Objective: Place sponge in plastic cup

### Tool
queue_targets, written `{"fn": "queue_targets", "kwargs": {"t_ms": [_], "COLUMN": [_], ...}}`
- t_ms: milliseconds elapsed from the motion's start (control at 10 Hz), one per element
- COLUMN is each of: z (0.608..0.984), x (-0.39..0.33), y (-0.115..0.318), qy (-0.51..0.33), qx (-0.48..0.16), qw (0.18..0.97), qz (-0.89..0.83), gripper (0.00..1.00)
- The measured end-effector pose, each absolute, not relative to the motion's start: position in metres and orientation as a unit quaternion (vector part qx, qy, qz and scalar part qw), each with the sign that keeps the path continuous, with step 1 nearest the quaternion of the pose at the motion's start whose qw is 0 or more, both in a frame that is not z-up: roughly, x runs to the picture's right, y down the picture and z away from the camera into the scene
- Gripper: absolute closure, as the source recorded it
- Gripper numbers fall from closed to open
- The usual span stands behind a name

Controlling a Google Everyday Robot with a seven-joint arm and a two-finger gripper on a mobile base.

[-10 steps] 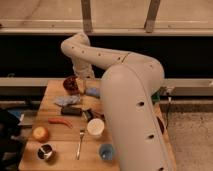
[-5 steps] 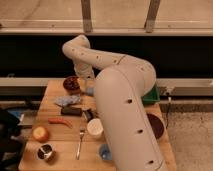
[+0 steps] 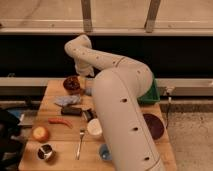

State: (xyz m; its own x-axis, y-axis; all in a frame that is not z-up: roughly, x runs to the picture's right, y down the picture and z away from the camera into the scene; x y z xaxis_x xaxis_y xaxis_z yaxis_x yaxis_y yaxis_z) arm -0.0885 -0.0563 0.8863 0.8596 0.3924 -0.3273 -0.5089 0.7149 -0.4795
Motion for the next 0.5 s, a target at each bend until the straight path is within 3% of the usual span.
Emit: {"fn": "queue_targets", "kwargs": {"t_ms": [500], "z": [0.8861], "x": [-0.0900], "y": [-0.0559], "qy": [0.100], "qx": [-0.288], "qw": [0.920], "qz": [0.245], "gripper": [0.31]}}
